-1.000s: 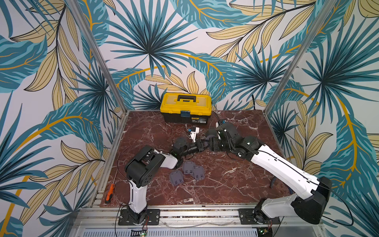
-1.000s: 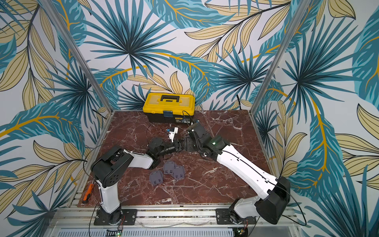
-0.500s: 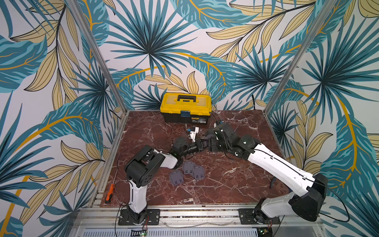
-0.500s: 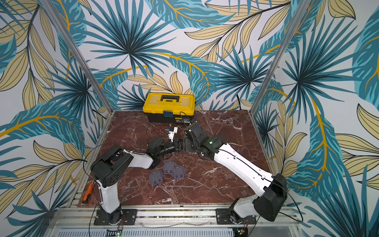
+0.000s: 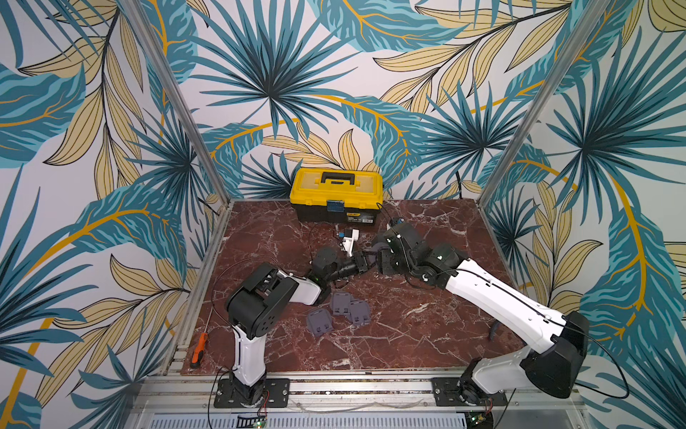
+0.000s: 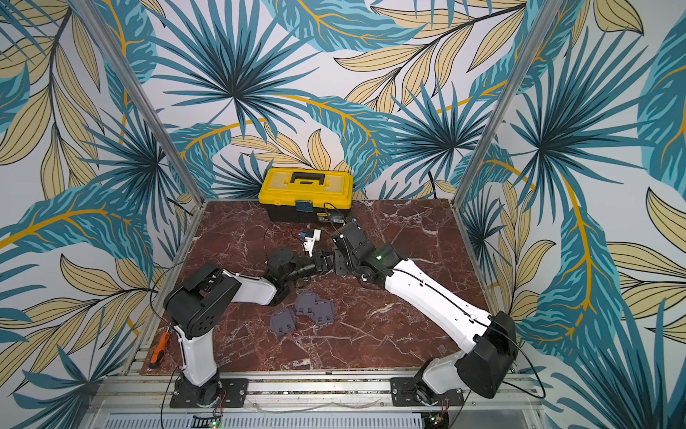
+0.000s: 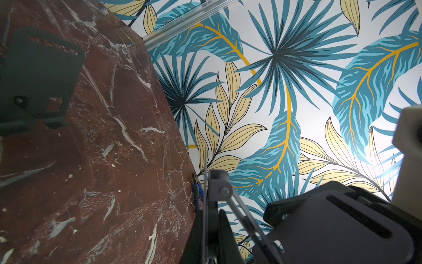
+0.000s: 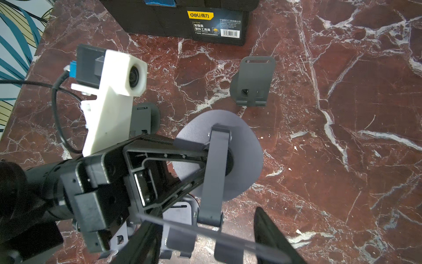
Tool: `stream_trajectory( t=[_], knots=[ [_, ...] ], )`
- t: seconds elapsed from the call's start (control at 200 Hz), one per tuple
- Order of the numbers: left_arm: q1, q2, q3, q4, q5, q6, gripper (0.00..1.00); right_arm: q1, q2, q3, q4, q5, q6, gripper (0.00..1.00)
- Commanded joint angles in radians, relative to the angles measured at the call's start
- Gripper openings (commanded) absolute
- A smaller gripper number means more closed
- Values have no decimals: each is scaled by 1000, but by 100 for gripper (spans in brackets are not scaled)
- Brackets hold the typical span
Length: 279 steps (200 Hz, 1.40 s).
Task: Open the phone stand
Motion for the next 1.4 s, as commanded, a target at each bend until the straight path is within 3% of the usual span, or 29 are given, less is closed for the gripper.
stream_trajectory(
  t=[0.0,0.07,0.24,0.376,0.927,1.157,1.302,1.393],
  knots=[
    [0,-4,-3,44,-11,4,0,7,-3,-9,-10,23,9,49],
    [0,-10,-8,44,-12,7,0,7,-5,-7,-8,25,10,50],
    [0,-24,-21,44,-25,15,0,7,10,11,-18,17,19,73],
    [0,-36,-41,44,-48,19,0,7,22,23,-26,32,39,75],
    [0,-46,-56,44,-99,27,0,19,95,69,-45,59,114,73],
    [0,-49,-64,44,-105,27,0,22,108,80,-40,72,120,56],
    [0,-46,-72,44,-113,24,0,22,107,93,-54,88,112,51],
    [0,-46,-78,44,-117,20,15,22,104,94,-60,98,103,49]
  ],
)
